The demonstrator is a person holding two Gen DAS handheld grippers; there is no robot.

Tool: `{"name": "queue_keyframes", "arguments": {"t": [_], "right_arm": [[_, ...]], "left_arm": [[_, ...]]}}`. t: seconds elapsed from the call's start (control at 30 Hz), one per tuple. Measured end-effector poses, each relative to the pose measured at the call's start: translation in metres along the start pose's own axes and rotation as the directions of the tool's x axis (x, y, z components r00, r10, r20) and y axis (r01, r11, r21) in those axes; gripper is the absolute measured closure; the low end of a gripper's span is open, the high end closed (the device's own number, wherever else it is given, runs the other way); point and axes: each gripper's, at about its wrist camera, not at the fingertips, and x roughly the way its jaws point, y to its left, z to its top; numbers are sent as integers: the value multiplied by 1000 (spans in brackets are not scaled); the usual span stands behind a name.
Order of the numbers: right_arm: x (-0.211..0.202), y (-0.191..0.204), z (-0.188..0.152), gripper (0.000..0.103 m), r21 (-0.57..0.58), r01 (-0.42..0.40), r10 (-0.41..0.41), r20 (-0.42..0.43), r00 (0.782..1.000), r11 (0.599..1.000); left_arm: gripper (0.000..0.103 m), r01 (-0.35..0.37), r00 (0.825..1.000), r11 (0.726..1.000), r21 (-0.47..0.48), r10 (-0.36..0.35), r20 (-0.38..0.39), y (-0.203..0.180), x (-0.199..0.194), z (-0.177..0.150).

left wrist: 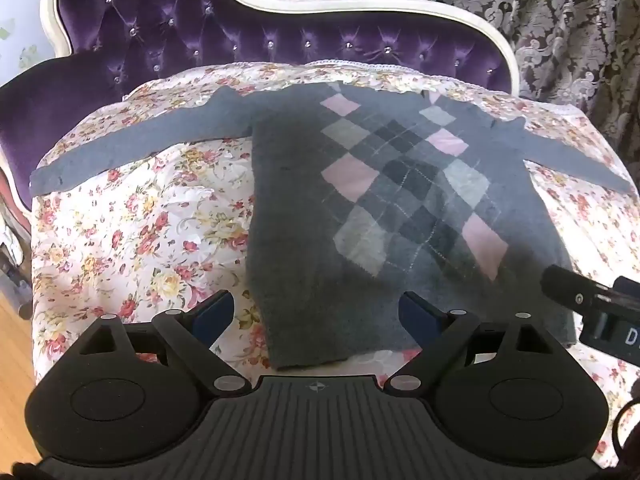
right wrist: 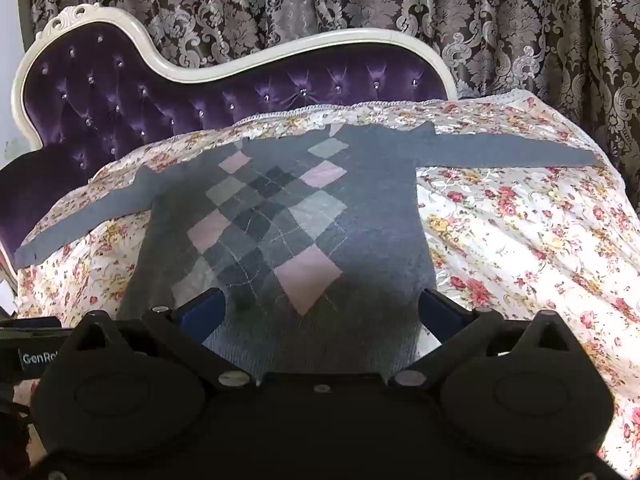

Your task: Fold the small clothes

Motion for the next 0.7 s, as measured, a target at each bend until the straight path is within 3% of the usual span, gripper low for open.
{"name": "queue_keyframes", "arguments": {"t": [0.33, 0.7], "right_arm": [[8, 0, -8, 1, -1, -30, 30, -43, 999, 1000], [7, 1, -10, 1, 11, -37, 37, -63, 997, 999]], "left_arm": [[13, 8, 999, 1000, -13, -9, -49, 6, 3, -3], [13, 1, 999, 1000, -12, -1, -53, 1, 6, -5]]}}
